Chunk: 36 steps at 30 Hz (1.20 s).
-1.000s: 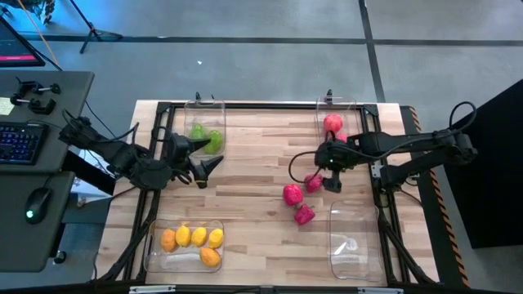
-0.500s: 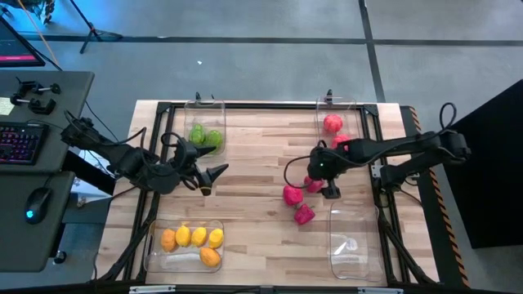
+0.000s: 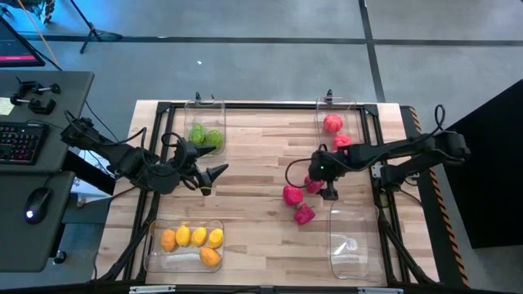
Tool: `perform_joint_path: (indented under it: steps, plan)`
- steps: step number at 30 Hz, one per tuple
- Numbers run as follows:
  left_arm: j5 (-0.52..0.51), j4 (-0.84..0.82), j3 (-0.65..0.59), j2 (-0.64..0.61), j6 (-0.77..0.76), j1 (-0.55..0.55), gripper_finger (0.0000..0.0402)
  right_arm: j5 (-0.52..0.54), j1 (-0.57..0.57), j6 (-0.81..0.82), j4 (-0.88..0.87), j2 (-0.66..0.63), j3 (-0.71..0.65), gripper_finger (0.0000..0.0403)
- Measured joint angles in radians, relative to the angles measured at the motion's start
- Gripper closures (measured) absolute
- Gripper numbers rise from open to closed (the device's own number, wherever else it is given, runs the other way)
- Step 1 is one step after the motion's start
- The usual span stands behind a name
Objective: Sort produce into baskets
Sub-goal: Put the red bell pepper into the bottom right transparent bin
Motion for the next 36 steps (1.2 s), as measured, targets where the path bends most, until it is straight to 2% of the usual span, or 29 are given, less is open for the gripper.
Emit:
perform_joint_path:
  steps: [7, 15, 24, 27, 30, 36]
  plan:
    - [0.0, 0.0, 0.0, 0.0, -0.004, 0.0, 0.0051, -0.01, 0.0, 0.008, 0.068, 0.0, -0.037, 0.0011]
    - [0.0, 0.0, 0.0, 0.0, -0.007, 0.0, 0.0051, -0.011, 0.0, 0.131, 0.084, 0.0, -0.037, 0.0011]
    - [-0.002, 0.0, 0.0, 0.0, -0.01, 0.0, 0.0051, -0.006, 0.0, 0.044, 0.085, 0.017, -0.037, 0.0011]
    - [-0.014, 0.0, 0.0, -0.001, -0.01, 0.0, 0.0051, 0.043, 0.001, 0.012, 0.09, 0.06, -0.037, 0.0011]
    - [-0.026, 0.0, 0.0, -0.001, -0.01, 0.0, 0.0051, 0.074, 0.001, 0.015, 0.119, 0.107, -0.037, 0.0011]
    - [-0.034, 0.0, 0.0, -0.001, -0.01, 0.0, 0.0051, 0.062, 0.001, 0.042, 0.139, 0.132, -0.036, 0.0013]
